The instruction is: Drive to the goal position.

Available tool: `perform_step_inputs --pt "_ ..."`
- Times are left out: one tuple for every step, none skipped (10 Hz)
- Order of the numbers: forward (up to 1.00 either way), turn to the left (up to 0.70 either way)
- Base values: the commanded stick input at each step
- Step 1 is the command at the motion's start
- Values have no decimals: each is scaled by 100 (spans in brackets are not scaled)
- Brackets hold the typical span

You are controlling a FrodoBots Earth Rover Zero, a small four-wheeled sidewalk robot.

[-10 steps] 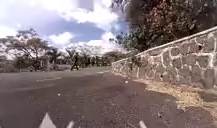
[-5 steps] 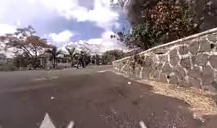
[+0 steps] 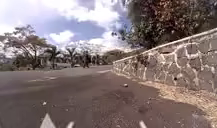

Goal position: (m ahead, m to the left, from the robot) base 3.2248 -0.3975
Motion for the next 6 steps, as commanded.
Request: perform_step_inputs --pt "0 50" --pt "0 50" --pt "0 50" --pt "0 50" --pt "0 50" --pt "0 50"
